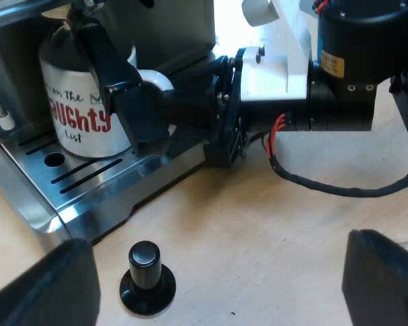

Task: Remove mug from coffee machine

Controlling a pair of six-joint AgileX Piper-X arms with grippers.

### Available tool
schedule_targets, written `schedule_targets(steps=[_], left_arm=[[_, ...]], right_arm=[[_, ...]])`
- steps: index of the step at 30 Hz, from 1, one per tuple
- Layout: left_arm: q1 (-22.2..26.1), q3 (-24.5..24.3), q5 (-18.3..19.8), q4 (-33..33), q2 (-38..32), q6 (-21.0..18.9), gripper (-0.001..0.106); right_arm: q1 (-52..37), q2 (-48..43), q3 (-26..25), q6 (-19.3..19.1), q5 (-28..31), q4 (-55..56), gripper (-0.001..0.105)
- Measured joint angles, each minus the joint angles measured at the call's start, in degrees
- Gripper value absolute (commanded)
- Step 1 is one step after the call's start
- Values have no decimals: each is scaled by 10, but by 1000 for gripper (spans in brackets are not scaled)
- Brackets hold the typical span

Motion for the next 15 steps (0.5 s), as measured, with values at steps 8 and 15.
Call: schedule_targets(steps=[8, 15], left_arm=[[0, 0, 0, 0, 0, 0, 87], [0, 0, 0, 0, 0, 0, 87]], right_arm=[[21, 0, 0, 0, 14, 0, 0], [44, 0, 0, 0, 52, 0, 0]])
